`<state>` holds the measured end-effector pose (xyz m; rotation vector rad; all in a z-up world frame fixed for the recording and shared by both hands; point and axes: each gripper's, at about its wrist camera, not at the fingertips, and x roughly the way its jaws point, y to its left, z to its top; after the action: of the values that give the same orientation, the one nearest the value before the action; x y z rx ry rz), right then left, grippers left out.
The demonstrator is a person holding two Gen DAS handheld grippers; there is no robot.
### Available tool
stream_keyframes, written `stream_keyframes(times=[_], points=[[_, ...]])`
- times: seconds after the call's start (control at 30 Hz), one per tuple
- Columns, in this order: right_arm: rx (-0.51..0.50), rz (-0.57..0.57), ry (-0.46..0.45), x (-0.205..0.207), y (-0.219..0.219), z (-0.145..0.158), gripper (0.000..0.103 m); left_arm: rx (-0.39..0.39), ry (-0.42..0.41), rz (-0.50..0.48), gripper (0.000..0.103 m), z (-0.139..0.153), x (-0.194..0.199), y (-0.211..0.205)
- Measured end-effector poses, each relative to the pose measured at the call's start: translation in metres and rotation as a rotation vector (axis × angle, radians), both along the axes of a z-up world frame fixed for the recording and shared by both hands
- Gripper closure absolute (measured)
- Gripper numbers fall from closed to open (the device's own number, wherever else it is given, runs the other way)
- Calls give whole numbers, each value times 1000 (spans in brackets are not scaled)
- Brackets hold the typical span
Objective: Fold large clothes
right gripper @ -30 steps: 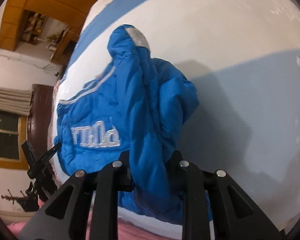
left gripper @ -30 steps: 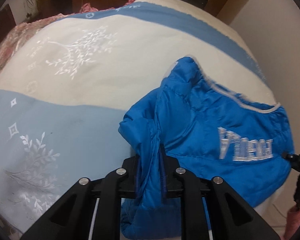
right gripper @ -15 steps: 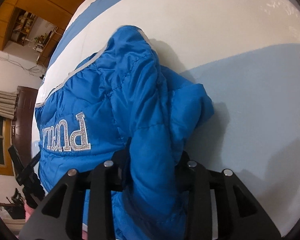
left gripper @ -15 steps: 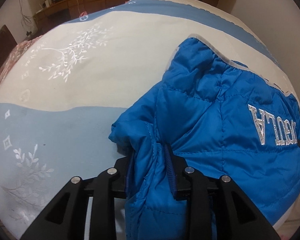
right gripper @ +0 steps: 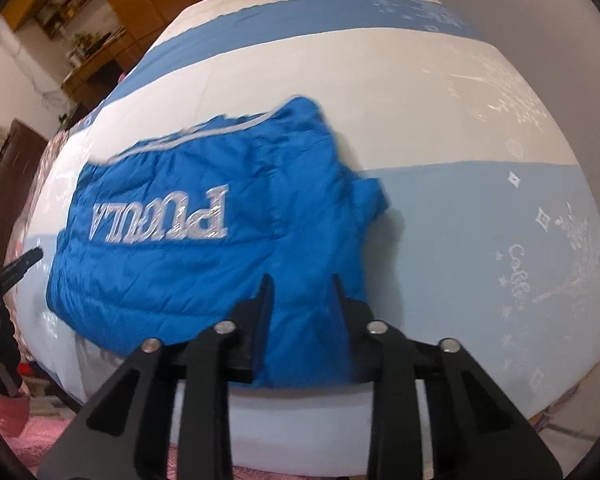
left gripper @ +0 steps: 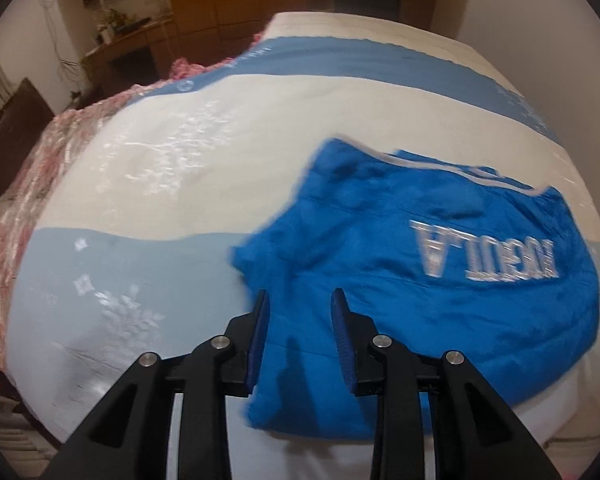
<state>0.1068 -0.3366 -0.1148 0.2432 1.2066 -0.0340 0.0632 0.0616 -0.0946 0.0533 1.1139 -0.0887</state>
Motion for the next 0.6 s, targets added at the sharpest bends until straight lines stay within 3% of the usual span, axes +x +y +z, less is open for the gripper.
stream_keyframes(times=[0.23,0.6], points=[[-14,26,53,-2,17,-26,84,-22,54,-27,71,-27,-8,-29],[-23,-6,108,1,16,-60,87,1,86,-13,70,-53,-7,-33]])
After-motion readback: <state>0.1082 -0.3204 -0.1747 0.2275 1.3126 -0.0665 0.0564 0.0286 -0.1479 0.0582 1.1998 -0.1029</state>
